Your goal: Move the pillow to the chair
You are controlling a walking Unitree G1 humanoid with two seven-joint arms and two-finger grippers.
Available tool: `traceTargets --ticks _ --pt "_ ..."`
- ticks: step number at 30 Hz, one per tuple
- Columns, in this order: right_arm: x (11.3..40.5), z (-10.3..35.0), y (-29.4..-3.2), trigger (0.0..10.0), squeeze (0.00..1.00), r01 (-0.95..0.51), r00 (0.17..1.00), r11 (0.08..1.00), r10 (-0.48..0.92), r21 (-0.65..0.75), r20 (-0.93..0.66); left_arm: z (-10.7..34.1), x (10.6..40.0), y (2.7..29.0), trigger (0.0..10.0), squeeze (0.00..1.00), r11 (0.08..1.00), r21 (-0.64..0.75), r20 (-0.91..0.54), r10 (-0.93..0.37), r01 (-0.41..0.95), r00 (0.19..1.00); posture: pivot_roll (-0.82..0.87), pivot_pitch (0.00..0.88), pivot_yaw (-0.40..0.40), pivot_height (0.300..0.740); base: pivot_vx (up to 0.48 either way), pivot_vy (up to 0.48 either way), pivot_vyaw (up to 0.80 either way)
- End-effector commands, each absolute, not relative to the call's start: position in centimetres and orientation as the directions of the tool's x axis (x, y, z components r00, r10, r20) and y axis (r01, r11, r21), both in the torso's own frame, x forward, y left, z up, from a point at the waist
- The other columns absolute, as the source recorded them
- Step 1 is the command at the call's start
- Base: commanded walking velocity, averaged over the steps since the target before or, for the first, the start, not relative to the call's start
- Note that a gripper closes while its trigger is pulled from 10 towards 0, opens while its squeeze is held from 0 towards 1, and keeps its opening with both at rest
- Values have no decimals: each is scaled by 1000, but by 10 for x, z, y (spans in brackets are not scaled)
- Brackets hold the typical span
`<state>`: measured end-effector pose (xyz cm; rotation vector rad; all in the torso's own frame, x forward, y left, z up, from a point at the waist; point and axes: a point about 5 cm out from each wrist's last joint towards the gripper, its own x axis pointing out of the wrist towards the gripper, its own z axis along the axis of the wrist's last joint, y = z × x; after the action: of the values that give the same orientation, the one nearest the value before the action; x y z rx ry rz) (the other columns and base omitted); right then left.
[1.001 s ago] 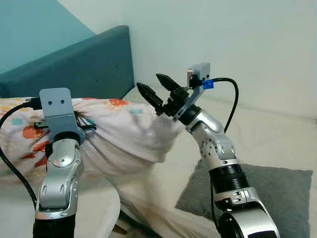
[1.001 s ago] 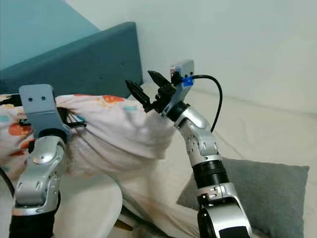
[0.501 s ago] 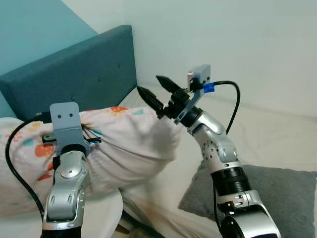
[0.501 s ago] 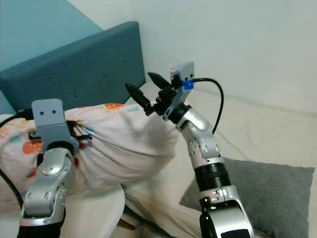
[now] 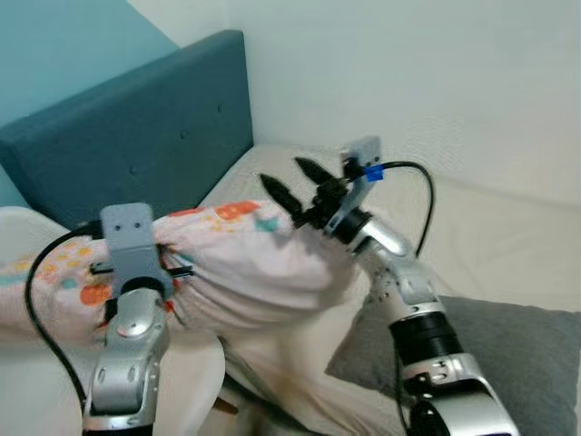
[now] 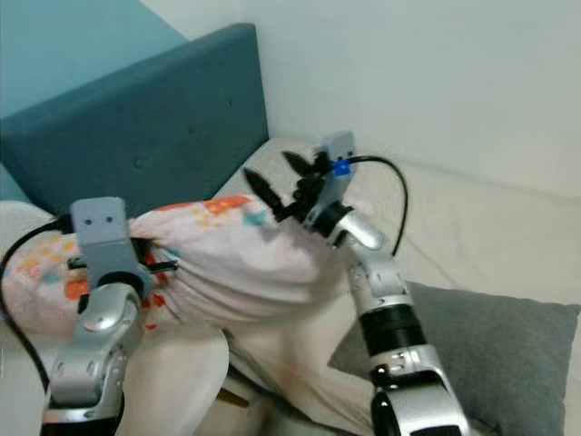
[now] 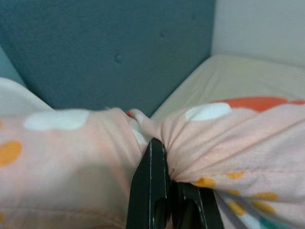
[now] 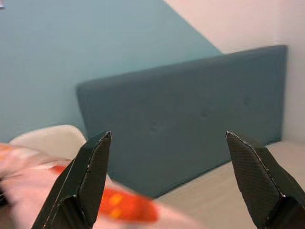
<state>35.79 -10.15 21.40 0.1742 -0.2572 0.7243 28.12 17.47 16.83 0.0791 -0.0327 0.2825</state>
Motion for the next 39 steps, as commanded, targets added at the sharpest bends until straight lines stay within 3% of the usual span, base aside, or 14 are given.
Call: traceTargets --ticks 1,10,25,29,33,39 --pt "357 209 -97 10000 0 -676 722 732 635 83 273 181 278 183 10000 0 944 97 138 302 -316 943 84 0 -30 740 0 0 700" --pt "348 180 -121 10000 0 -590 803 801 567 103 184 167 266 193 10000 0 945 95 105 303 -313 947 76 0 -32 740 0 0 706" --pt "346 173 -117 10000 0 -596 799 798 580 86 156 157 265 174 10000 0 973 47 68 223 -226 973 74 0 -36 740 0 0 706" --pt "341 165 -115 10000 0 -595 802 798 582 94 136 147 264 172 10000 0 975 -24 24 221 -220 975 71 0 -37 740 -118 0 705" --pt "334 151 -112 10000 0 -579 815 807 568 116 115 131 262 170 10000 0 975 -24 -45 220 -221 974 69 0 -36 740 -236 0 702" --pt "336 148 -114 10000 0 -547 837 825 535 141 118 129 261 166 10000 0 983 9 -38 183 -182 982 68 0 -36 740 0 0 706"
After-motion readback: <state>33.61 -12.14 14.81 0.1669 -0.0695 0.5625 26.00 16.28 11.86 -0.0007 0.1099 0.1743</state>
